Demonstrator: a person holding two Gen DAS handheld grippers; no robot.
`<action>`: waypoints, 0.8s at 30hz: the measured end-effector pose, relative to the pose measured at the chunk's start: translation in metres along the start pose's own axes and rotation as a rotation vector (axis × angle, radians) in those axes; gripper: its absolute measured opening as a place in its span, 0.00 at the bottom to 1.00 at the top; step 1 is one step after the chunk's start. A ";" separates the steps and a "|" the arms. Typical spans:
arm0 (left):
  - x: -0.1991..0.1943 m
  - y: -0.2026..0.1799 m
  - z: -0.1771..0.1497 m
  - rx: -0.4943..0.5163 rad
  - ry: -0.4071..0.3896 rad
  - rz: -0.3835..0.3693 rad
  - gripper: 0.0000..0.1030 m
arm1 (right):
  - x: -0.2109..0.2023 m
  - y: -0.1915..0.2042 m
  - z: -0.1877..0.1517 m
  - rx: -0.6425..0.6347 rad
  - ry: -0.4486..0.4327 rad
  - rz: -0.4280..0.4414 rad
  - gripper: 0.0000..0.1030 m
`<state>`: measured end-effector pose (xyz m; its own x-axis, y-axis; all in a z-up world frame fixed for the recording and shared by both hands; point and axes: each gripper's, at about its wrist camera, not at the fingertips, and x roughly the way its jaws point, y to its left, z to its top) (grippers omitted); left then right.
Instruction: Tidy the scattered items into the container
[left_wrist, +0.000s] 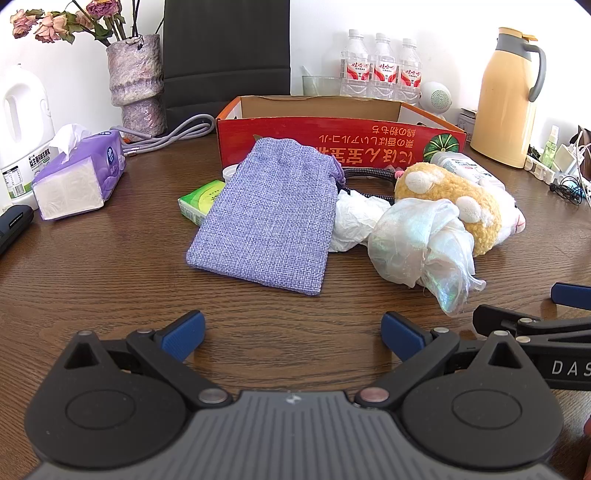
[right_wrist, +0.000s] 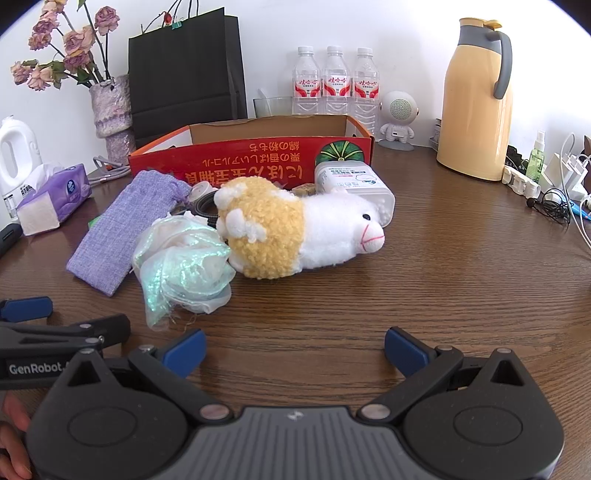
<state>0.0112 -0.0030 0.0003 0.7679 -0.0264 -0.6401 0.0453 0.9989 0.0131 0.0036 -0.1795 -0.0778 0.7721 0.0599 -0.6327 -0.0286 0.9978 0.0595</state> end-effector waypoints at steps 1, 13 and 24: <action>0.000 0.000 0.000 0.000 0.000 0.000 1.00 | 0.000 0.000 0.000 0.000 0.000 0.000 1.00; 0.000 0.000 0.000 0.003 0.000 -0.004 1.00 | 0.000 0.000 0.000 0.000 0.001 0.000 1.00; -0.001 0.002 -0.001 -0.004 0.001 0.008 1.00 | -0.001 0.005 -0.002 -0.070 0.013 0.026 1.00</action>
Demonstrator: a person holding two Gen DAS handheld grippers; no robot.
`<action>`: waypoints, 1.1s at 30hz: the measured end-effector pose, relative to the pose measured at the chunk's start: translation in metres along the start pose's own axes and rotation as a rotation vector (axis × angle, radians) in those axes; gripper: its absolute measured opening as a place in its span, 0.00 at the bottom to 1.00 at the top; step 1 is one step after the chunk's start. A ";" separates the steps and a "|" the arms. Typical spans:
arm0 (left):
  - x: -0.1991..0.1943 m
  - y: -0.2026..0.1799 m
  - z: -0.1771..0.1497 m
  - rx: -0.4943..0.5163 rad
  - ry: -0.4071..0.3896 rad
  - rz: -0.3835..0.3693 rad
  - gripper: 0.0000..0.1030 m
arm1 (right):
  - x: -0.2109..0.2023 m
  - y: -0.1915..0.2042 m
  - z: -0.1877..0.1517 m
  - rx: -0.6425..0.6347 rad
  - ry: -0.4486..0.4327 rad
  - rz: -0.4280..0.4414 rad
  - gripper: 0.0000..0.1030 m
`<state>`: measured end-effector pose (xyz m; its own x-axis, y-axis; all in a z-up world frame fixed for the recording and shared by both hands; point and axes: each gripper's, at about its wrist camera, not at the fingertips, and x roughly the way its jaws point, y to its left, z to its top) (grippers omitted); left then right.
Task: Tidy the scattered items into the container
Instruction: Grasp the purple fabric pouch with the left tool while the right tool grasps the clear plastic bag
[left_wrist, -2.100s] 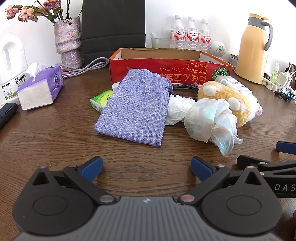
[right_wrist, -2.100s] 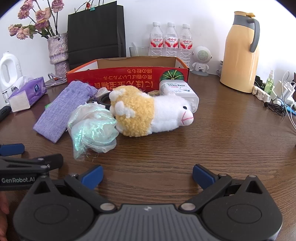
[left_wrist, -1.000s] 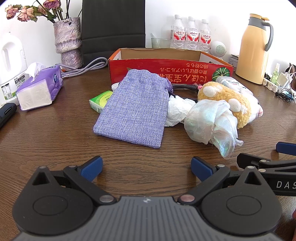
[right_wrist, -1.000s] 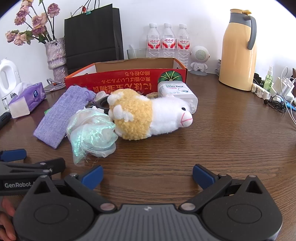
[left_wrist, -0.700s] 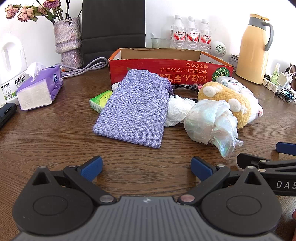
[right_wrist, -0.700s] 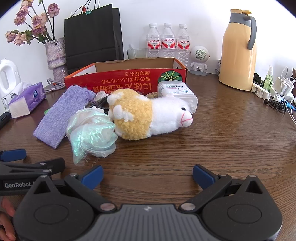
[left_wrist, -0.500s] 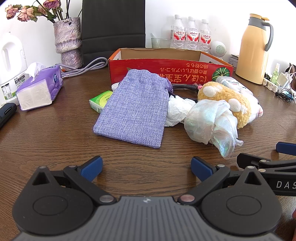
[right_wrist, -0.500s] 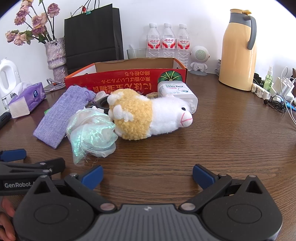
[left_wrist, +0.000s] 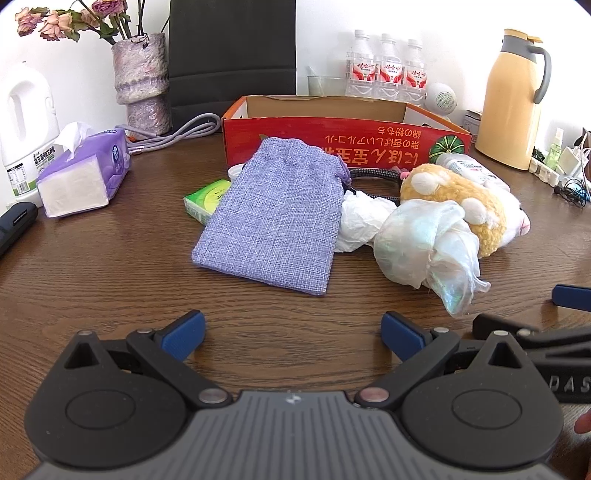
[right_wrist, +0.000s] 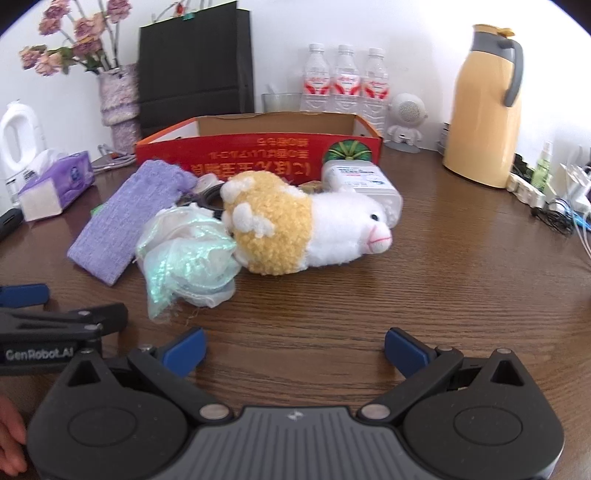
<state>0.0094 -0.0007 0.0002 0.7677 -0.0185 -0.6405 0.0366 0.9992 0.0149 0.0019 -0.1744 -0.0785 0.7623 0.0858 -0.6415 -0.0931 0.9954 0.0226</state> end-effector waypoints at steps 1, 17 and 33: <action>0.000 0.000 0.000 0.001 0.000 0.001 1.00 | -0.001 0.001 0.000 -0.010 0.001 0.011 1.00; -0.012 0.002 0.000 0.050 -0.010 -0.017 1.00 | -0.005 0.003 0.001 -0.041 0.020 0.049 0.95; 0.045 0.055 0.064 0.116 -0.010 -0.083 0.72 | 0.010 0.052 0.040 -0.203 -0.098 0.230 0.34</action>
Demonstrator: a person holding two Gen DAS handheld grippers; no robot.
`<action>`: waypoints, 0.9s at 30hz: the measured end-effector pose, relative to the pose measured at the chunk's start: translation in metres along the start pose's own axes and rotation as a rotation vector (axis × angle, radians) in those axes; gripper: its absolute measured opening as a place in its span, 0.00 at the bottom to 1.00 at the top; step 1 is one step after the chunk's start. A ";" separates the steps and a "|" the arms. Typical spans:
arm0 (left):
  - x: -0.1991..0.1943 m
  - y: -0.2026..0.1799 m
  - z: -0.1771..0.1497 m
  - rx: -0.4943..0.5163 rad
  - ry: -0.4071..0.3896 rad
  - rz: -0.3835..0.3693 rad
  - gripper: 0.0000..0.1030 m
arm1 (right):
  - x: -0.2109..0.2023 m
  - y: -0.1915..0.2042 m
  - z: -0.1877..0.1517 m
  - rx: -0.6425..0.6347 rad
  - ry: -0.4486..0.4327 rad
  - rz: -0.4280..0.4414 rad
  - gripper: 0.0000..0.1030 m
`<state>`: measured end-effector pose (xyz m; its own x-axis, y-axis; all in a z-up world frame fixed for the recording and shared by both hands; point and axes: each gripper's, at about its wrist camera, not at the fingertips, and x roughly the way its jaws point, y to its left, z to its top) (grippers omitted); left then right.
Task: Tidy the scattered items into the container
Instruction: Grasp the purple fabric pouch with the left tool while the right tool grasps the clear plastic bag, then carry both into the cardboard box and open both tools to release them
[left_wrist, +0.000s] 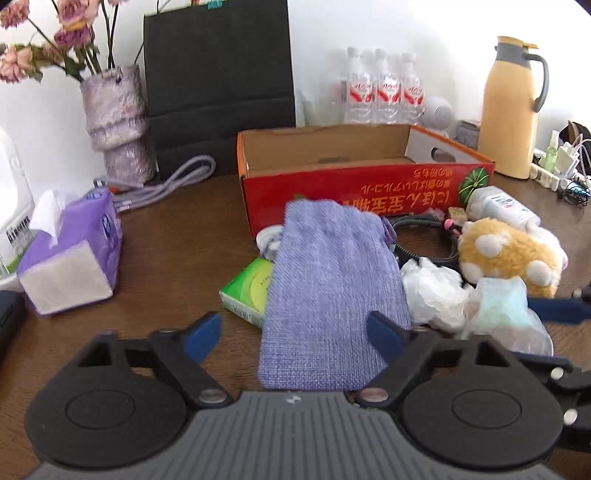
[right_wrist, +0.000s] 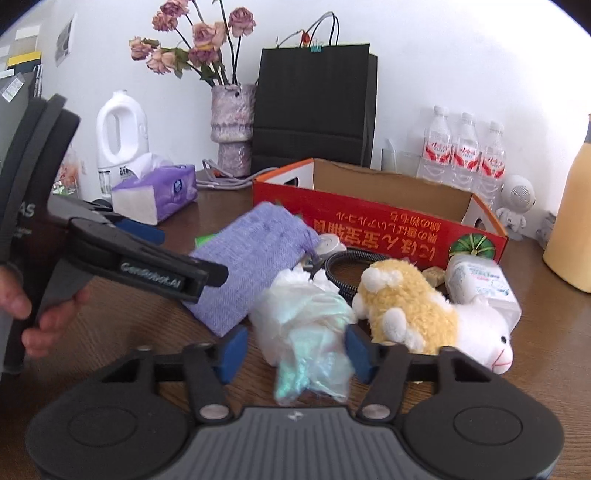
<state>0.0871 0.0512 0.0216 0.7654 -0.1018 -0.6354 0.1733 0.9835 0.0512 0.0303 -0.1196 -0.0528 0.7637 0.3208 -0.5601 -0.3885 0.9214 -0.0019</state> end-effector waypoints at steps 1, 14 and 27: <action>0.003 0.001 -0.001 -0.014 0.015 -0.013 0.68 | 0.001 -0.002 -0.002 0.013 0.010 0.013 0.34; -0.079 -0.021 -0.008 -0.025 -0.161 -0.043 0.03 | -0.063 -0.010 -0.007 0.020 -0.082 -0.006 0.21; -0.146 -0.077 0.050 0.091 -0.378 -0.214 0.03 | -0.118 -0.041 0.021 0.054 -0.226 -0.106 0.21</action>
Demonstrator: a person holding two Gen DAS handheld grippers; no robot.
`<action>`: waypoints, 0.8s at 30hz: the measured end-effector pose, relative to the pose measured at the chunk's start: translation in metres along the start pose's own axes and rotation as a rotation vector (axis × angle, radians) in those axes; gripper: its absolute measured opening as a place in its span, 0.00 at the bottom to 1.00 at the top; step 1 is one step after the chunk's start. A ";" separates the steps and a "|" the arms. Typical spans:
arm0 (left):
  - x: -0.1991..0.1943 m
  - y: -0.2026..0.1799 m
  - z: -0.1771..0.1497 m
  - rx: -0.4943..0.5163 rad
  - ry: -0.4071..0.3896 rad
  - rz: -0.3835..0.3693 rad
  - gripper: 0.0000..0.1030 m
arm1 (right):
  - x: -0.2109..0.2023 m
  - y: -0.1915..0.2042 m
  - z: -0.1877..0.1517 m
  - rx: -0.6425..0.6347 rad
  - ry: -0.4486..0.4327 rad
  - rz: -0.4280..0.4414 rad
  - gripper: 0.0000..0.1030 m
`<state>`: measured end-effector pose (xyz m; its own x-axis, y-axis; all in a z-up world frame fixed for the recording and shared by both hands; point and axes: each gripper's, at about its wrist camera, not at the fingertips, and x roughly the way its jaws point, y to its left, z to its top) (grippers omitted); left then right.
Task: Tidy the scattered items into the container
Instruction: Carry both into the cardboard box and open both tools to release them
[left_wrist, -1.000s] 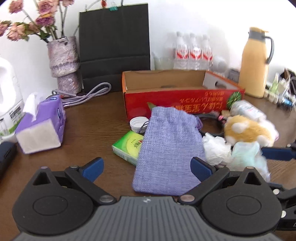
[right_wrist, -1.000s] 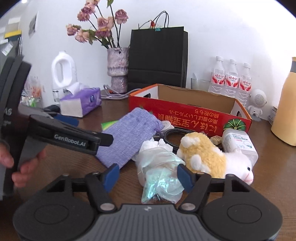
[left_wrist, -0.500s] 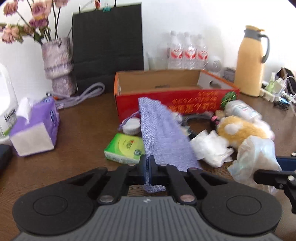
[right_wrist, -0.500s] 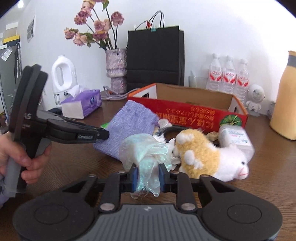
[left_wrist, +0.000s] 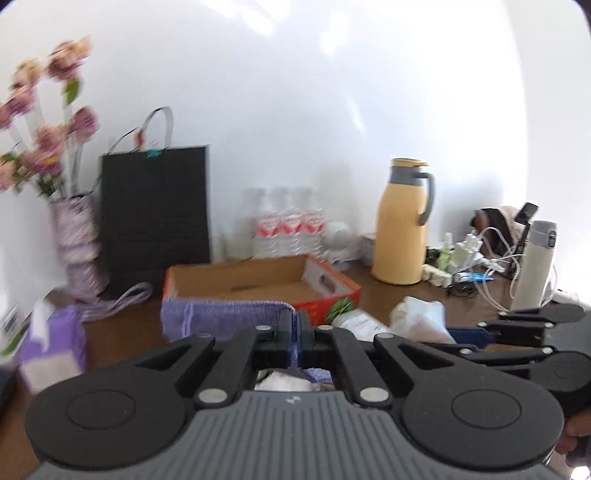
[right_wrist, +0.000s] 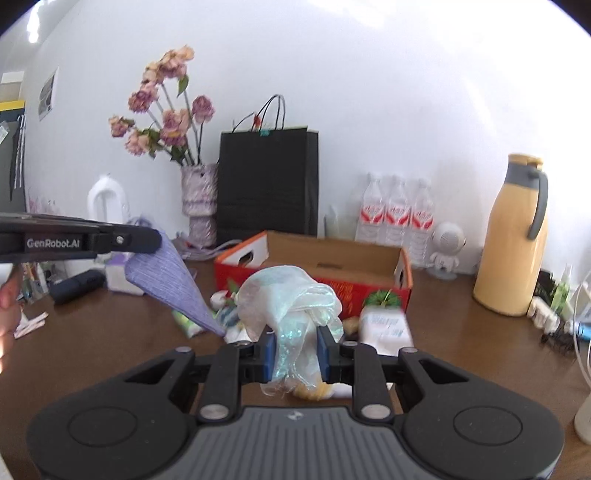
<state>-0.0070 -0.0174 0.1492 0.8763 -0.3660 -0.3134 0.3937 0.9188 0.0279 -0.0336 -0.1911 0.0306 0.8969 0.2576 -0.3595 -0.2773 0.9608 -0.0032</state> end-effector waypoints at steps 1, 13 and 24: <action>0.015 -0.002 0.010 0.024 0.002 -0.017 0.03 | 0.008 -0.004 0.010 0.011 -0.009 -0.003 0.21; 0.240 0.104 0.062 -0.068 0.292 -0.140 0.03 | 0.200 -0.096 0.114 0.029 0.160 -0.045 0.21; 0.323 0.156 -0.039 0.059 0.588 0.123 0.20 | 0.351 -0.107 0.097 -0.124 0.547 -0.058 0.21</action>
<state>0.3272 0.0134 0.0155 0.6228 -0.0990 -0.7761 0.3283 0.9335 0.1443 0.3443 -0.1935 -0.0043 0.6118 0.0826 -0.7867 -0.3010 0.9440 -0.1349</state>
